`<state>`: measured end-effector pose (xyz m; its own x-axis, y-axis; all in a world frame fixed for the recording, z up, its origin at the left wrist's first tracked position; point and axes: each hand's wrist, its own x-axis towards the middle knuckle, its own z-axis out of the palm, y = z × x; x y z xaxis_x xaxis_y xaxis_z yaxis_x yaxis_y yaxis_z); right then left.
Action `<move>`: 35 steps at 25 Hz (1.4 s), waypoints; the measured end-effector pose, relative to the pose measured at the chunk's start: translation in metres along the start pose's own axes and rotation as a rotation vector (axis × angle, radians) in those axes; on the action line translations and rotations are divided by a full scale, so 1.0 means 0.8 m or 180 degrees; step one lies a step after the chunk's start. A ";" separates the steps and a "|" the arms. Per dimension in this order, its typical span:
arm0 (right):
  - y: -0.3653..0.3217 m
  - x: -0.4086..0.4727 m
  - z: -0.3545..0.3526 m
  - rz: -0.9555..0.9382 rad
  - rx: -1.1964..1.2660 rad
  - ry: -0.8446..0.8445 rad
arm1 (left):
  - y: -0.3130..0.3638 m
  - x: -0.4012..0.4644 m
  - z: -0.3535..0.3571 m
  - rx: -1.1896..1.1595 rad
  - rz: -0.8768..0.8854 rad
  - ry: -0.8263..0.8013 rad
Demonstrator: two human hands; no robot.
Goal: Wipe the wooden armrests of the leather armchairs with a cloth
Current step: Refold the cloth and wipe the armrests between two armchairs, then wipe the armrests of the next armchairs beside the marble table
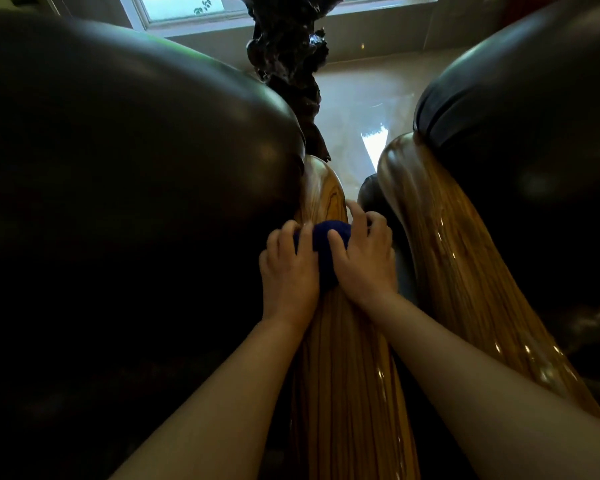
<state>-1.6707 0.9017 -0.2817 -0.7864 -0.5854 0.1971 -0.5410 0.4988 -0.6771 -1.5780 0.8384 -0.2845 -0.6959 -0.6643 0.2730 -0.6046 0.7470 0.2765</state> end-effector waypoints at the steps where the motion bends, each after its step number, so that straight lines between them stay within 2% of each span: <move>1: 0.003 -0.009 -0.007 -0.0158 0.0167 0.0012 | -0.004 -0.012 -0.005 -0.0067 0.0200 -0.0080; 3: 0.010 -0.019 -0.019 -0.0273 0.0354 -0.0148 | -0.013 -0.026 -0.012 -0.0375 0.0297 -0.0186; 9: 0.006 -0.066 -0.051 -0.0375 0.0284 -0.0373 | 0.000 -0.062 -0.049 -0.0777 -0.0231 -0.0158; 15: -0.016 -0.126 -0.110 -0.0415 0.0124 -0.0893 | -0.004 -0.123 -0.124 -0.1121 -0.0406 -0.0953; 17: -0.029 -0.146 -0.147 -0.0362 0.0094 -0.0956 | 0.006 -0.141 -0.161 -0.1335 -0.0372 -0.1008; 29: -0.169 -0.284 -0.429 -0.0411 0.0274 -0.0587 | 0.123 -0.225 -0.421 -0.1849 0.0161 -0.0911; 35: -0.207 -0.344 -0.549 -0.0339 0.0113 -0.0253 | 0.201 -0.266 -0.524 -0.1882 0.0487 -0.0865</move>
<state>-1.4956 1.2612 0.0874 -0.6981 -0.6834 0.2135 -0.6083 0.4089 -0.6803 -1.3648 1.0882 0.0878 -0.8767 -0.4636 0.1287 -0.2310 0.6402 0.7327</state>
